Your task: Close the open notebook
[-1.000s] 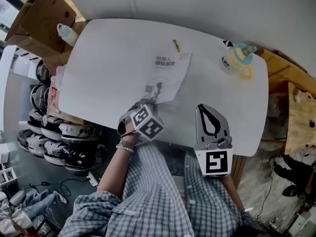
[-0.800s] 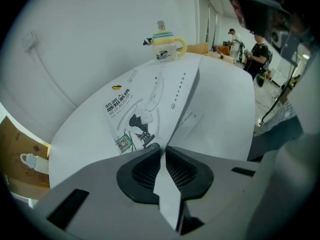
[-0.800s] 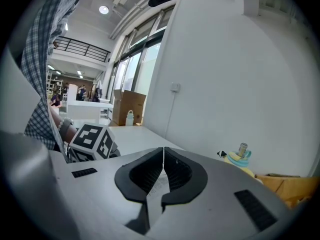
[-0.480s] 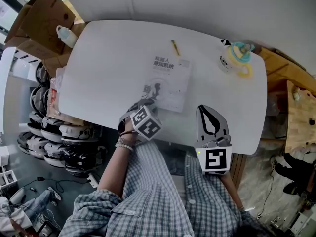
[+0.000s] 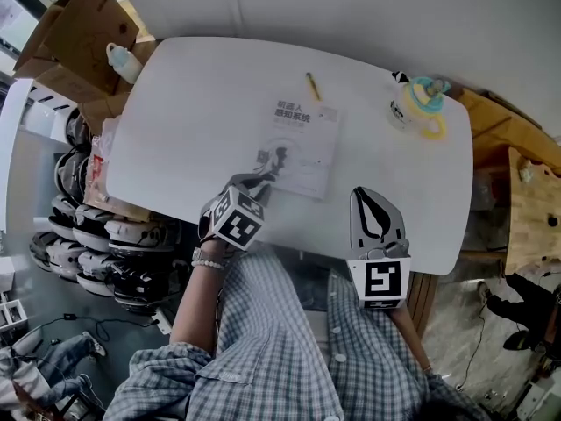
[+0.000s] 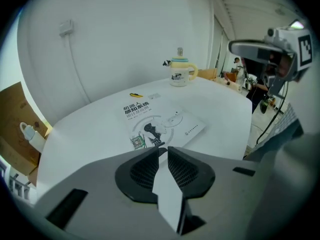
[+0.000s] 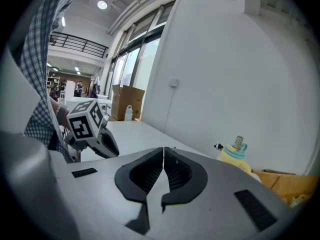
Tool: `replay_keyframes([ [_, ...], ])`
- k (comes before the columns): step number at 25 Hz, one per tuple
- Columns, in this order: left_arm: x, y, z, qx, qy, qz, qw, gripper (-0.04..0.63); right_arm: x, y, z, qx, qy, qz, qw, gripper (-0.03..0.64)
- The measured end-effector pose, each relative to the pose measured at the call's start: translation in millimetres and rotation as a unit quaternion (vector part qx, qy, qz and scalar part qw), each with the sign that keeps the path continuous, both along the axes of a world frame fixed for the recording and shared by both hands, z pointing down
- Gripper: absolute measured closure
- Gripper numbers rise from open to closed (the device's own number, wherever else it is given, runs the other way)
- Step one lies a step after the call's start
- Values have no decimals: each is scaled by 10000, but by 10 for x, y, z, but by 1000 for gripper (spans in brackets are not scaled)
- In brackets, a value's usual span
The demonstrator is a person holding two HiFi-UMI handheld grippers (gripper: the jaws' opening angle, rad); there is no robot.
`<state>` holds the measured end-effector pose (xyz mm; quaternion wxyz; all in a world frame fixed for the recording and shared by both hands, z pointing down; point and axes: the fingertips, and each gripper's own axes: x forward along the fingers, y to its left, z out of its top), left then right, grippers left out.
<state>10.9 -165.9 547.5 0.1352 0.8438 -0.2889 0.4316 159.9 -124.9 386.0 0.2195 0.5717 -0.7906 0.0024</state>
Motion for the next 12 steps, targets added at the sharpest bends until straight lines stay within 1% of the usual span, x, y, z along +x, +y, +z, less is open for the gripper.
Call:
replay_keyframes([
  [2,-13,-14,-100,143,149,-41,9998,552,-7,13,-27,22,-50,17,10000,594],
  [4,-5,-24,-240,324,409,-87,9986,572,2,32,-42,68,-15,5,10000,594],
  [8,28,-32,-578,740,930,-145,9928,586,38,52,-88,160,-43,36,9999,594],
  [12,41,-23,-872,1081,1191,-185,9868,588,48,77,-143,237,-105,50,9997,594],
])
